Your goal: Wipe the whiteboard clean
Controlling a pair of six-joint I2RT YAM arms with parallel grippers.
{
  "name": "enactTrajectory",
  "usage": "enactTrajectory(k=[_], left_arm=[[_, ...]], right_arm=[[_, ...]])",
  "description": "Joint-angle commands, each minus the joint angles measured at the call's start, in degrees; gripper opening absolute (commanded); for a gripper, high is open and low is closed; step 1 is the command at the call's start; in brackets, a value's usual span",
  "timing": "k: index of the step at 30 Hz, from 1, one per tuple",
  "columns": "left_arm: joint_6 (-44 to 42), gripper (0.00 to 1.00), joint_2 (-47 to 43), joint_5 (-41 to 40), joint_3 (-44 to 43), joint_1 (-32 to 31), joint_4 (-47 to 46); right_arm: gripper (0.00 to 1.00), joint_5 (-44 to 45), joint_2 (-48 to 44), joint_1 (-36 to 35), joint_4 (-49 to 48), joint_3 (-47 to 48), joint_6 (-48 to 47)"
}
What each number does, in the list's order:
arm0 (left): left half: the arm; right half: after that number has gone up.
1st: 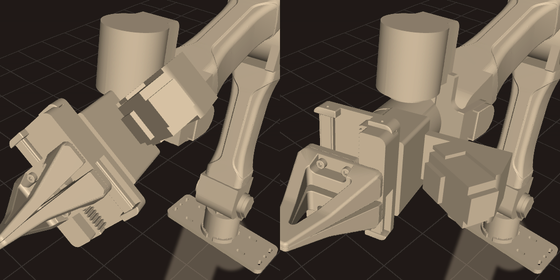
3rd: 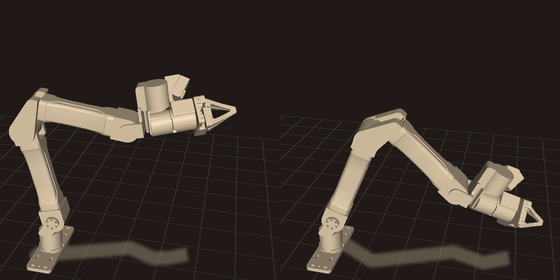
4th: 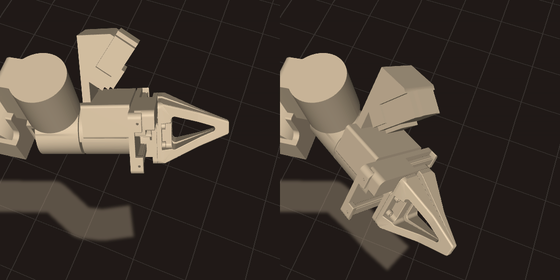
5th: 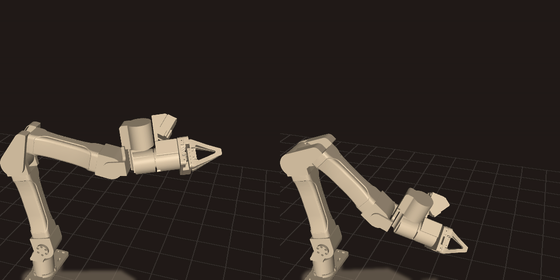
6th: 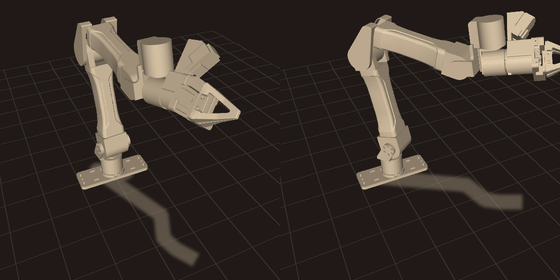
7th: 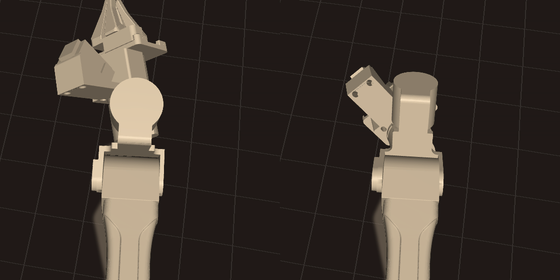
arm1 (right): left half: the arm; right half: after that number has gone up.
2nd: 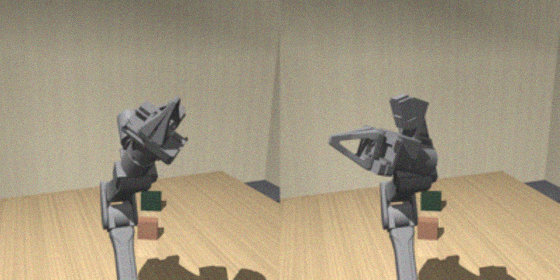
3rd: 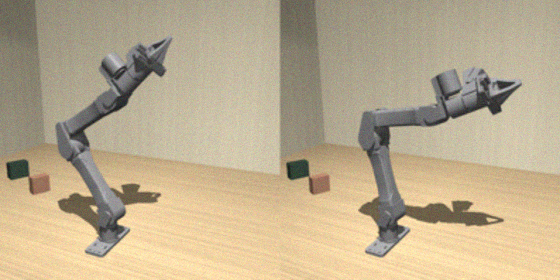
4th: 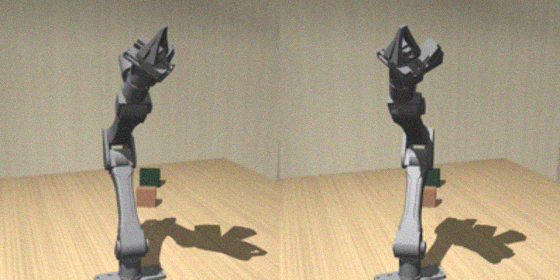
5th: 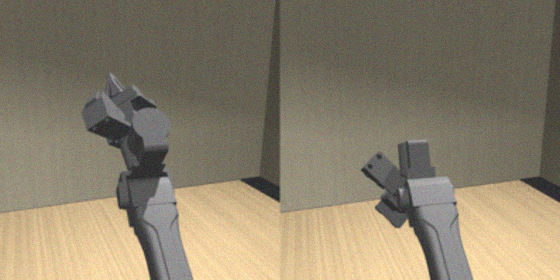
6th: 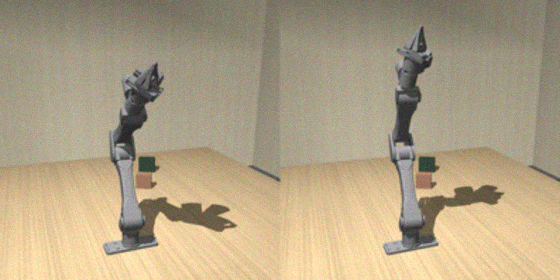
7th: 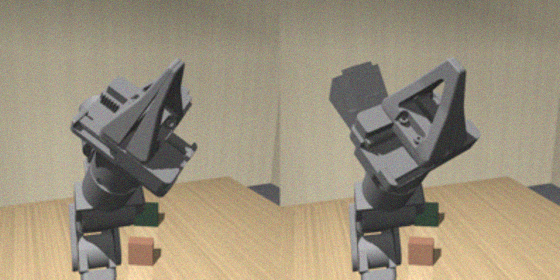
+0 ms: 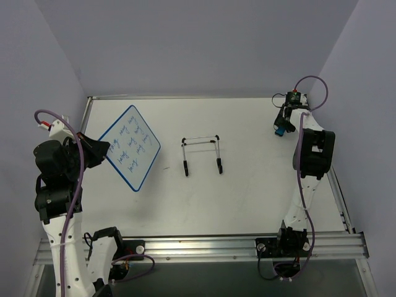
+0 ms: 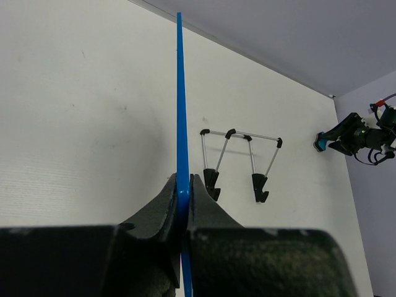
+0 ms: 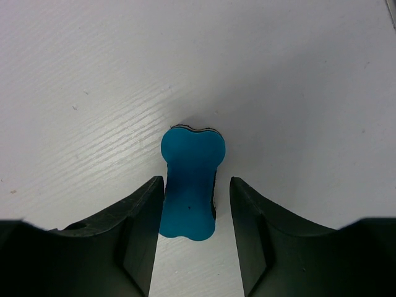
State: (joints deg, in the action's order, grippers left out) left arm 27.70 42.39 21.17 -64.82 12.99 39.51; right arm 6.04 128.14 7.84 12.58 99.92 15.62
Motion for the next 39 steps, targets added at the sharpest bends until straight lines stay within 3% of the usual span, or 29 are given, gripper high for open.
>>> enactTrajectory(k=[1, 26, 32, 39], left_arm=[[-0.19, 0.02, -1.35, 0.54, -2.16, -0.34, -5.23], [-0.81, 0.02, -1.61, 0.45, -1.98, -1.13, -5.32], [-0.98, 0.02, -1.7, 0.54, -1.98, -1.13, -5.23], [-1.07, 0.02, -1.7, 1.07, -1.89, -1.3, -5.49]], right_arm=[[0.42, 1.16, 0.27, -0.1, 1.31, 0.98, 0.47], [0.4, -0.68, 2.03, -0.36, 0.61, 0.28, -0.06], [0.33, -0.6, 2.21, -0.45, 0.69, 0.54, -0.32], [0.42, 0.28, 1.94, -0.63, 1.22, 1.5, -0.76]])
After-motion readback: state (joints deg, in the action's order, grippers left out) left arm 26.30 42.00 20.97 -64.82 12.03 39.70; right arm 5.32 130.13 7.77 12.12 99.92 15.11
